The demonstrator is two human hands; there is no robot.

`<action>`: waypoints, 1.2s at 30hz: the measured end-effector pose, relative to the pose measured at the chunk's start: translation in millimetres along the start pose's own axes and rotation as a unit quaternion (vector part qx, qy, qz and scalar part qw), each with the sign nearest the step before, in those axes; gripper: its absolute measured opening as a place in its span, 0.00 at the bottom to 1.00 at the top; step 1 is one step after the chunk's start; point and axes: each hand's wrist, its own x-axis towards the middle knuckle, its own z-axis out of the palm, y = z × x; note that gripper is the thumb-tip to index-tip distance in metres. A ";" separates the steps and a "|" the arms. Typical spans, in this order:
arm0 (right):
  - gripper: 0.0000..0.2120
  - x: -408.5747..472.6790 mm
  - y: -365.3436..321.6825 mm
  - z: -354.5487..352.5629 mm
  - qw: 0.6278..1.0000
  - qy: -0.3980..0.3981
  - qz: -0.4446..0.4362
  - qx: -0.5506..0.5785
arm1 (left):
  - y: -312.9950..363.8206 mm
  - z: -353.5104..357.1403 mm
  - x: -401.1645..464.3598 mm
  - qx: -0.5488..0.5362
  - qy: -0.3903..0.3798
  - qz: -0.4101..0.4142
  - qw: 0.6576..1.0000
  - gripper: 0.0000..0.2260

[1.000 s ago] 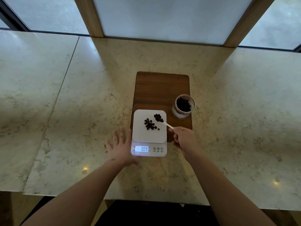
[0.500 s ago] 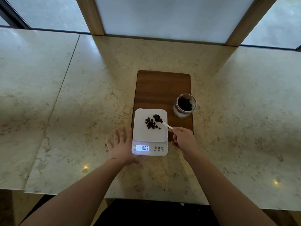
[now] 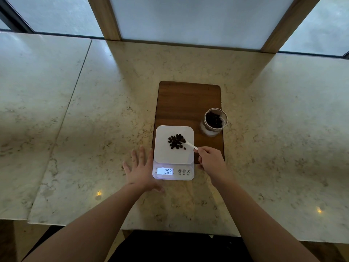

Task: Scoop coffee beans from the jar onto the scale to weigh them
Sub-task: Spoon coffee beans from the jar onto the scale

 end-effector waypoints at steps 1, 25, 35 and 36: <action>0.13 0.1 -0.2 0.1 1.000 0.002 -0.005 -0.007 | 0.1 -0.1 0.0 0.000 -0.001 -0.001 1.000 0.73; 0.14 -15.0 11.5 2.1 0.922 0.069 -0.287 -0.251 | 6.8 -7.3 -7.1 0.004 -0.018 -0.007 1.000 0.72; 0.19 -18.8 11.3 3.6 0.906 0.097 -0.325 -0.253 | 4.8 -4.6 -5.4 0.009 -0.015 -0.007 1.000 0.72; 0.21 -19.1 10.1 3.6 0.908 0.103 -0.326 -0.244 | 5.2 -4.2 -5.0 0.009 -0.015 -0.007 1.000 0.72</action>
